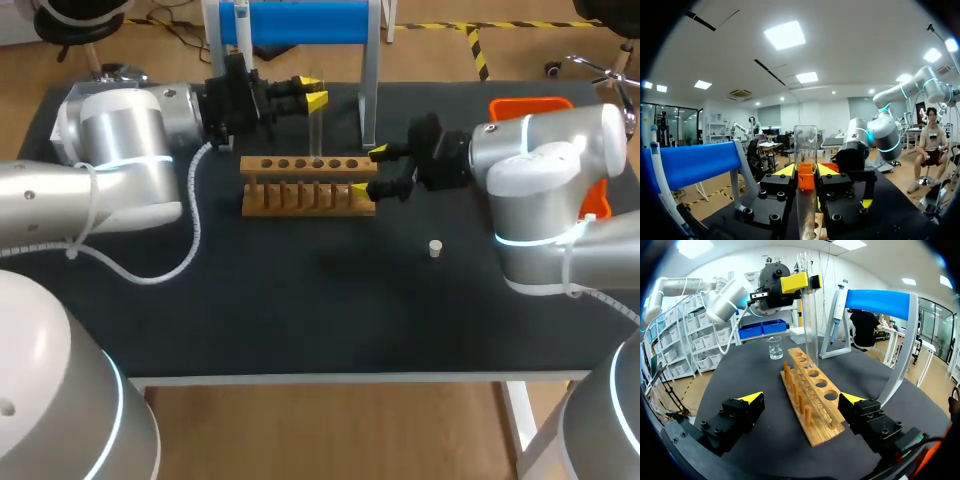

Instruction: Invert the test tube, pick up the pipette, mount the tip to pipette, aspirate from beaker and dispense into the tube, eject the tip, return the pipette, and cap with the stopper.

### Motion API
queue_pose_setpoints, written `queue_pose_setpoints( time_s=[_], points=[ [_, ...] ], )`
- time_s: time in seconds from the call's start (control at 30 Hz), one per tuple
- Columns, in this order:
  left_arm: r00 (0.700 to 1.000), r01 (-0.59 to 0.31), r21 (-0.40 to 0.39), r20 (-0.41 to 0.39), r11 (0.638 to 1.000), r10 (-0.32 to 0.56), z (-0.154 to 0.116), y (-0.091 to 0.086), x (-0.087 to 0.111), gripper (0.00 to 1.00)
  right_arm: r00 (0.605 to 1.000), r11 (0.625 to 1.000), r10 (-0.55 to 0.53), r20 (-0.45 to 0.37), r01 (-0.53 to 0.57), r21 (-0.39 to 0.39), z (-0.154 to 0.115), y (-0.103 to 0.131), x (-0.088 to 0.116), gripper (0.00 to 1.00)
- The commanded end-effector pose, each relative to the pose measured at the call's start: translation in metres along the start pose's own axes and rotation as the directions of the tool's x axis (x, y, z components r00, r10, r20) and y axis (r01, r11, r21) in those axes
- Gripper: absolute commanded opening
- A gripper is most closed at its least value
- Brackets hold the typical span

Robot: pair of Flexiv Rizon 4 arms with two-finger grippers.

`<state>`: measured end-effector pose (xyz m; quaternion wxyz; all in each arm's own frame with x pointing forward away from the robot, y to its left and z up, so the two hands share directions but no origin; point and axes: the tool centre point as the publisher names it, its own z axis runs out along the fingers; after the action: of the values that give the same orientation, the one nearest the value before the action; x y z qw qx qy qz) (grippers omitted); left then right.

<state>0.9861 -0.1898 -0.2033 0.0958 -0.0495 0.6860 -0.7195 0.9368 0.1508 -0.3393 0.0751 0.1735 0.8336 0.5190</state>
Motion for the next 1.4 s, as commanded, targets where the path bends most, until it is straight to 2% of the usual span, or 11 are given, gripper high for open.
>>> queue_pose_setpoints(
  time_s=[0.03,0.8,1.4],
  points=[
    [1.0,0.006,0.001,-0.025,1.0,-0.006,0.001,0.004,0.0,0.0,1.0,1.0,0.001,-0.001,-0.001,0.002,-0.001,0.0,0.0,1.0],
    [1.0,-0.008,-0.012,-0.008,1.0,0.008,0.006,0.017,-0.001,0.0,1.0,1.0,0.001,-0.001,-0.001,0.002,-0.001,0.0,0.0,1.0],
    [1.0,-0.023,0.01,0.02,1.0,0.023,-0.001,0.031,0.001,0.0,1.0,1.0,0.001,-0.001,-0.001,0.002,-0.001,0.0,0.0,1.0]
  ],
)
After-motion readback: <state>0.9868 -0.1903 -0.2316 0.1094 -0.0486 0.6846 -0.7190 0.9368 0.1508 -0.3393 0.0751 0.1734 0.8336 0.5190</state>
